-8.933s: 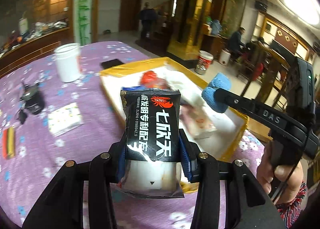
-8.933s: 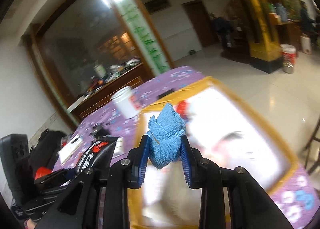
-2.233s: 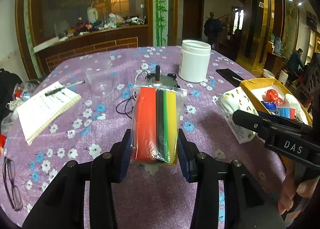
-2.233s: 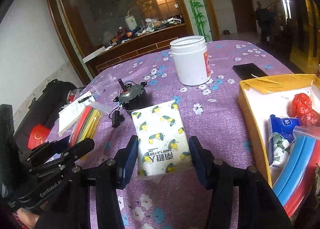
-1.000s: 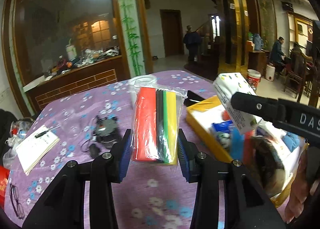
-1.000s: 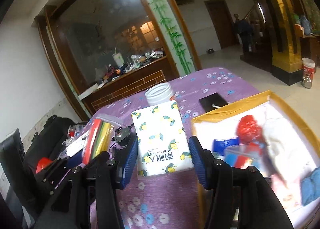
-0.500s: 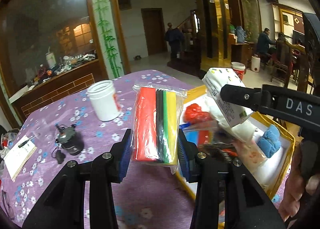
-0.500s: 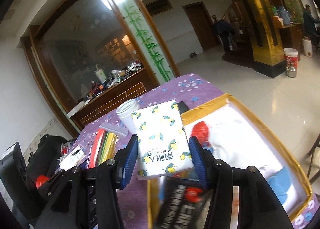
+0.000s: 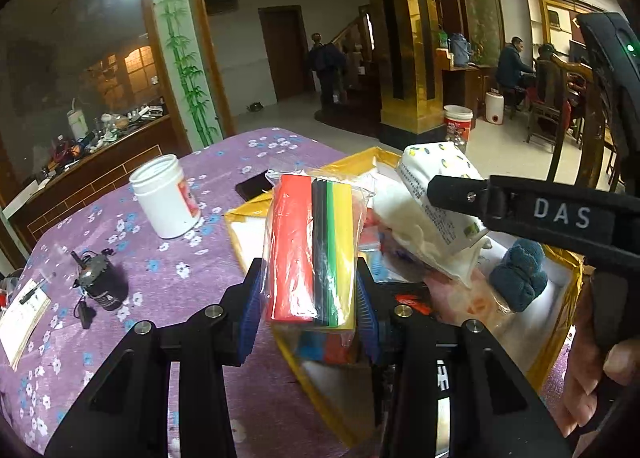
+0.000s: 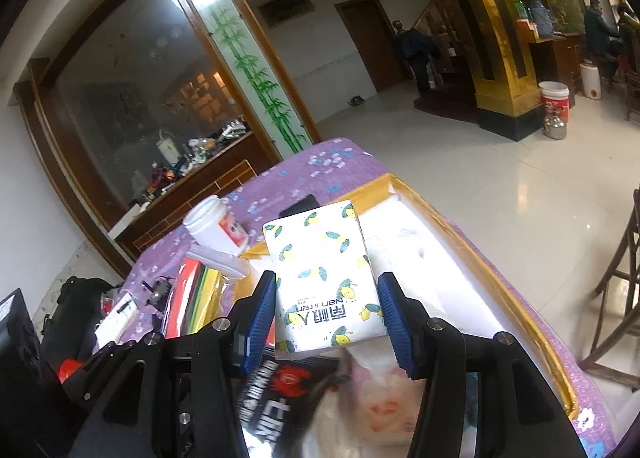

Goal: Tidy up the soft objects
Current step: 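Lower both packs into the tray and open both grippers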

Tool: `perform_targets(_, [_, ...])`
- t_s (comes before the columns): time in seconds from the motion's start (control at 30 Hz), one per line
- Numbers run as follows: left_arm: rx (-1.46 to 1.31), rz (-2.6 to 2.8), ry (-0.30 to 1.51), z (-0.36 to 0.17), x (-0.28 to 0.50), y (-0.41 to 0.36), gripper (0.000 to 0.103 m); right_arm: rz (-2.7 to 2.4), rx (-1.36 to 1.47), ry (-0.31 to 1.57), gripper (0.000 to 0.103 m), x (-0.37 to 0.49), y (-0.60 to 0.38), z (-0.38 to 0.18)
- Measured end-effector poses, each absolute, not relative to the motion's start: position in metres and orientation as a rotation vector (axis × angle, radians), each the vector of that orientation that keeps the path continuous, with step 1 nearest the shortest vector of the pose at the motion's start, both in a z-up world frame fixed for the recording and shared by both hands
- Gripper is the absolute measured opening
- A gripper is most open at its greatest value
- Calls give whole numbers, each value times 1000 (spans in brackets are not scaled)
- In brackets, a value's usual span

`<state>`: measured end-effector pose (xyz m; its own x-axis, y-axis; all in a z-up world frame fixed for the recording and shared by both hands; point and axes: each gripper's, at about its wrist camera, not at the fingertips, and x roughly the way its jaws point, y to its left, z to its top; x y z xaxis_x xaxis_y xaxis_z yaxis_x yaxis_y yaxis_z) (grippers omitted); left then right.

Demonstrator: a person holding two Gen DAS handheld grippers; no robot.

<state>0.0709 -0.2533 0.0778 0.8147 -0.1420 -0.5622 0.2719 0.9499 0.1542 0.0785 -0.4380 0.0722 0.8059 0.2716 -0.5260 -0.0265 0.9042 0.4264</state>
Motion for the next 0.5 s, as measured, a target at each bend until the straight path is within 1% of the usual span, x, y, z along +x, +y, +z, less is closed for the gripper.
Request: perform_targets(0.5, [258, -232, 598, 66, 70, -271, 40, 96, 397, 730, 53, 93, -447, 40])
